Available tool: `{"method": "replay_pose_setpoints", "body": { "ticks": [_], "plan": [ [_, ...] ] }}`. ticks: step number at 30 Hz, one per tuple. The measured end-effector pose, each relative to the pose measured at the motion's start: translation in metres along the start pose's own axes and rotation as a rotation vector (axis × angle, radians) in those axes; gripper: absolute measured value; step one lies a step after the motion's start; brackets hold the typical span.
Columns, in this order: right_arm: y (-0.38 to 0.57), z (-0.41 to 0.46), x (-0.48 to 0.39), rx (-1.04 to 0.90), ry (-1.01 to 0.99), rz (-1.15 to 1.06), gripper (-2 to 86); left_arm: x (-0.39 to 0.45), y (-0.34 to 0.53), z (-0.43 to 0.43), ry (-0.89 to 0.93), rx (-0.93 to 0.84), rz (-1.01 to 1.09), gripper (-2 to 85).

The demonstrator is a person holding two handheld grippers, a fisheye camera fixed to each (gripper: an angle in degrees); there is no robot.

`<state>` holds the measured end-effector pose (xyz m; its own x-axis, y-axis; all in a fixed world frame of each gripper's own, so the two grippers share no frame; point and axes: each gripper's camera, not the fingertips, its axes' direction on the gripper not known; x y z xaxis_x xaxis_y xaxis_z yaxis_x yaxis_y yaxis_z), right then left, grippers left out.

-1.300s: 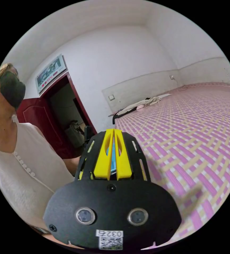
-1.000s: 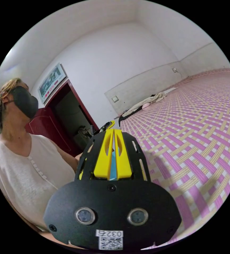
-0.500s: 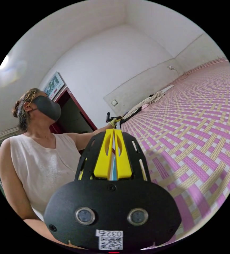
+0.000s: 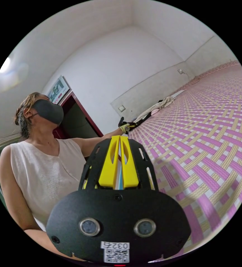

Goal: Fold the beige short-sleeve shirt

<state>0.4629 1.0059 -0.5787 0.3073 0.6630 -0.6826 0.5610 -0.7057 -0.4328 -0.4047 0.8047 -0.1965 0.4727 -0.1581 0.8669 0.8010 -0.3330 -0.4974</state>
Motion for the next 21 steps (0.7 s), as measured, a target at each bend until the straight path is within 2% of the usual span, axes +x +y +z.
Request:
{"method": "replay_pose_setpoints", "body": {
  "ticks": [4,12,18,21],
  "plan": [
    [-0.007,-0.010,-0.001,0.004,-0.013,-0.010,-1.0,0.069,0.018,0.006,0.016,-0.058,0.183,-0.9],
    [-0.018,-0.030,-0.004,0.015,-0.012,-0.024,-1.0,0.243,0.093,0.022,-0.082,-0.132,0.562,-0.9],
    [-0.024,-0.042,-0.003,0.019,-0.038,-0.031,-1.0,0.260,0.143,0.000,0.049,-0.173,0.779,-0.9],
    [-0.027,-0.048,-0.002,0.024,-0.059,-0.029,-1.0,0.266,0.174,-0.016,0.049,-0.172,0.940,-0.9]
  ]
}}
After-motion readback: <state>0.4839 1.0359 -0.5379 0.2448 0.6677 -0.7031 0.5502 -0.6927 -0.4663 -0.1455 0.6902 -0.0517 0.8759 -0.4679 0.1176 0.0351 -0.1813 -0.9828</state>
